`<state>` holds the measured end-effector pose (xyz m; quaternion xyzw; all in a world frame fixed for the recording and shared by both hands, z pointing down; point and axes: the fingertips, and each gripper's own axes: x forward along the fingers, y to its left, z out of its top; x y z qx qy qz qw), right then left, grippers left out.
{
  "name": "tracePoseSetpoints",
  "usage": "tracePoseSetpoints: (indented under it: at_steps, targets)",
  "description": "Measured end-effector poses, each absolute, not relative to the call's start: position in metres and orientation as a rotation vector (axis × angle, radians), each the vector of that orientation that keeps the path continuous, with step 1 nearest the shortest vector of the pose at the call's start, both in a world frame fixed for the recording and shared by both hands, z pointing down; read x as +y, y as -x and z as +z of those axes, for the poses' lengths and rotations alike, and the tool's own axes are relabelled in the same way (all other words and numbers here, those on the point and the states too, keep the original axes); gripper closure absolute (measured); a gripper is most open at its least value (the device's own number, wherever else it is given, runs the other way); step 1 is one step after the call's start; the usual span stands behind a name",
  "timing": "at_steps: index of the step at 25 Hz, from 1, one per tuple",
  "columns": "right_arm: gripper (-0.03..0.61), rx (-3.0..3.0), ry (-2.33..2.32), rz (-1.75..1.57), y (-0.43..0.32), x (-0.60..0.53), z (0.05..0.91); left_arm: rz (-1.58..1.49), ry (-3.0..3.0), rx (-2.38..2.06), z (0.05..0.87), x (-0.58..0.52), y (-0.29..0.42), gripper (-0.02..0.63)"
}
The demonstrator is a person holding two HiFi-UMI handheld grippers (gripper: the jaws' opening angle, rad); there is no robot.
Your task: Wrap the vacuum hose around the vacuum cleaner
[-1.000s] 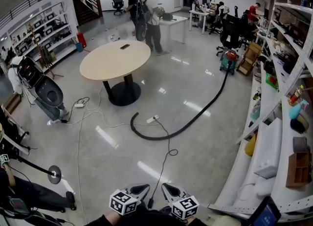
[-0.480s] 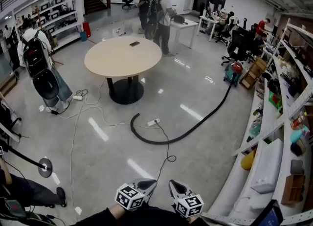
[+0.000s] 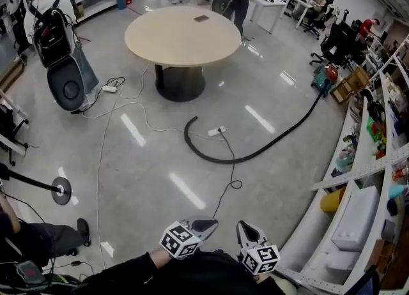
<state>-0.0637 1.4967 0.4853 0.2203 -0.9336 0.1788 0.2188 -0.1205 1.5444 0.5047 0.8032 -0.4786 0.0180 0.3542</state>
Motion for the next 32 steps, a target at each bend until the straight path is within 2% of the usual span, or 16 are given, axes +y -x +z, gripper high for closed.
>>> tracePoseSetpoints:
  at_steps: [8, 17, 32]
  targets:
    - [0.560, -2.579, -0.427, 0.431, 0.133, 1.508, 0.490, -0.044, -1.961, -1.390, 0.510, 1.549, 0.197, 0.591]
    - [0.560, -2.639, -0.196, 0.457, 0.187, 1.475, 0.503, -0.025, -1.834, -1.571, 0.514, 1.530, 0.235, 0.591]
    - [0.560, -2.723, -0.135, 0.597, 0.177, 1.303, 0.499, 0.117, -1.781, -1.707, 0.487, 1.380, 0.211, 0.591]
